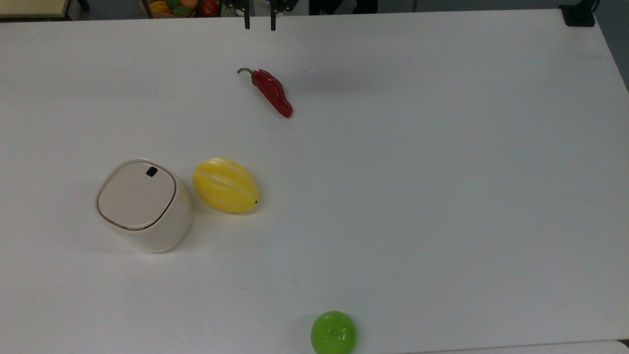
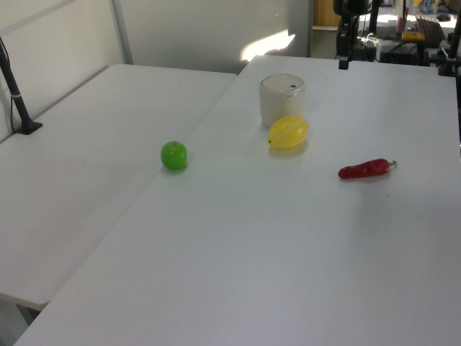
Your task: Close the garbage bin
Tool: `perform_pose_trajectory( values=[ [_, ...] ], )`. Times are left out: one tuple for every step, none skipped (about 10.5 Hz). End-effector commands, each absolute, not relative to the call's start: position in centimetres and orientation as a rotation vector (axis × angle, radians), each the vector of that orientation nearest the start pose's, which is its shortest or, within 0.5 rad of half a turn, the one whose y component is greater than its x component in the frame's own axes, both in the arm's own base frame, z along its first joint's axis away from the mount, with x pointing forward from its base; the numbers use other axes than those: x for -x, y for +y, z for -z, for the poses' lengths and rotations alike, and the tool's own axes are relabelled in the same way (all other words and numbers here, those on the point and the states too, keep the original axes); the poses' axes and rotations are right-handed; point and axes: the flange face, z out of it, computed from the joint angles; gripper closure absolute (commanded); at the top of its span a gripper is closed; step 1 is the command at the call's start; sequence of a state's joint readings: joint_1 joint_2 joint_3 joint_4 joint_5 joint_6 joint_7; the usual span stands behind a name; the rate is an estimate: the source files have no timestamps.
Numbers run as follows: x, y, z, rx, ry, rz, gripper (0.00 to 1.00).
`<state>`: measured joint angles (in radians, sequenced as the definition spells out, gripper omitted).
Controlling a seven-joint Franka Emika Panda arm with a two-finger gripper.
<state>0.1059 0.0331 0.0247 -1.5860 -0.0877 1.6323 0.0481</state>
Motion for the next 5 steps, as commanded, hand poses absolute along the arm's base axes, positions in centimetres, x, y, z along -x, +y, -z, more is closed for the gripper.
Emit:
perform_pose_trajectory(
  values=[
    [-55.18,7.27,-60.81,3.231,-0.199,0.021,0.00],
    [-55.19,7.02,-60.98,3.231,-0.191,0.028,0.00],
    [-55.21,6.87,-61.12,3.237,-0.189,0.032,0.00],
    [-55.17,6.88,-61.28,3.236,-0.186,0.037,0.00],
    [-55.16,6.79,-61.27,3.236,-0.174,0.035,0.00]
  ],
)
